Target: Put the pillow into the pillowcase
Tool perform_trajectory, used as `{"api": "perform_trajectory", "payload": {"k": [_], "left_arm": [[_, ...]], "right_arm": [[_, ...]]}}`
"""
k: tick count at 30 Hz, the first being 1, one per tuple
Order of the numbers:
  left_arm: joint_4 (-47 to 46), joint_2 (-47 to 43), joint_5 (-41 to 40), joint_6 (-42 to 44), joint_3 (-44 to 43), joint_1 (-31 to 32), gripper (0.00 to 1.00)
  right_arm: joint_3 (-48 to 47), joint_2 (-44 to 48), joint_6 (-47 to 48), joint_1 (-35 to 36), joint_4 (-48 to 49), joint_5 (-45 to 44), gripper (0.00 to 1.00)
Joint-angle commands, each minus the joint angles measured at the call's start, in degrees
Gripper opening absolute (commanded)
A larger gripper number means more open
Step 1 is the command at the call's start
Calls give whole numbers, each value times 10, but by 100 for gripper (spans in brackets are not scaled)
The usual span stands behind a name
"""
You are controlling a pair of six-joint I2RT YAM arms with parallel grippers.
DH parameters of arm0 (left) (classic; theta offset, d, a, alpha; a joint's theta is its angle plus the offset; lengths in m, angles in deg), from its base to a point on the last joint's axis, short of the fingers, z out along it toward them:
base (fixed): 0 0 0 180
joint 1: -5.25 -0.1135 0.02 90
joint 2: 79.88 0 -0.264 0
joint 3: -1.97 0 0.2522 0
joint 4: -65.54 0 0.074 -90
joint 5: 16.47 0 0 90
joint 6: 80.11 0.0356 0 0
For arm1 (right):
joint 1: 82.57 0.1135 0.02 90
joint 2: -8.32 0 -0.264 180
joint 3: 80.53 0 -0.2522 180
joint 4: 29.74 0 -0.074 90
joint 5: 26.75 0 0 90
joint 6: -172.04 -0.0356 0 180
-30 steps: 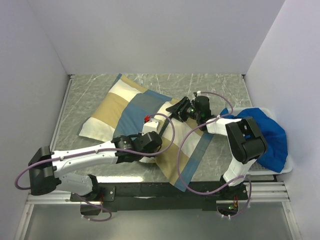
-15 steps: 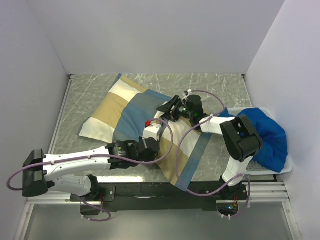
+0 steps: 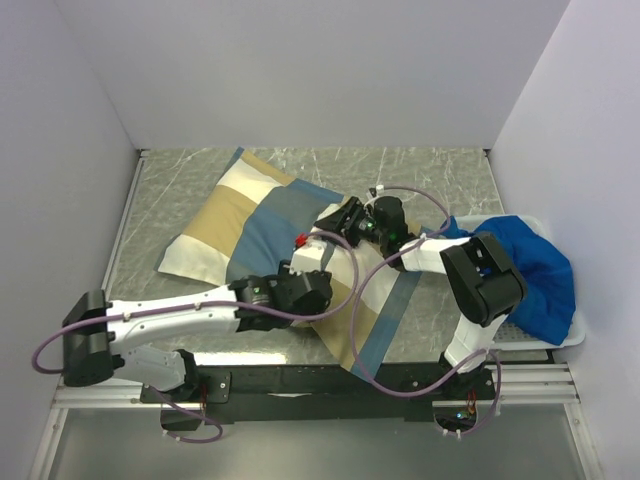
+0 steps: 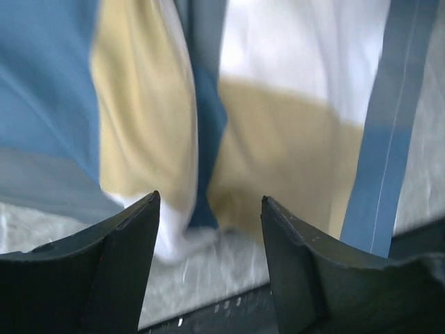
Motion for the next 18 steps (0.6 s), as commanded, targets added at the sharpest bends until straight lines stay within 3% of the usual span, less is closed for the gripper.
{"api": "perform_trajectory", "payload": {"k": [1, 2, 11, 18], "left_arm": [[47, 48, -101, -12, -88, -24, 62], [49, 63, -104, -2, -99, -44, 57], [-92, 82, 9, 112, -75, -141, 50], [-155, 104, 86, 131, -79, -160, 53]], "right_arm": [[26, 41, 5, -2, 15, -11, 61], [32, 48, 4, -4, 16, -11, 61], [34, 79, 11, -5, -13, -26, 64], [73, 127, 28, -14, -27, -43, 63]]}}
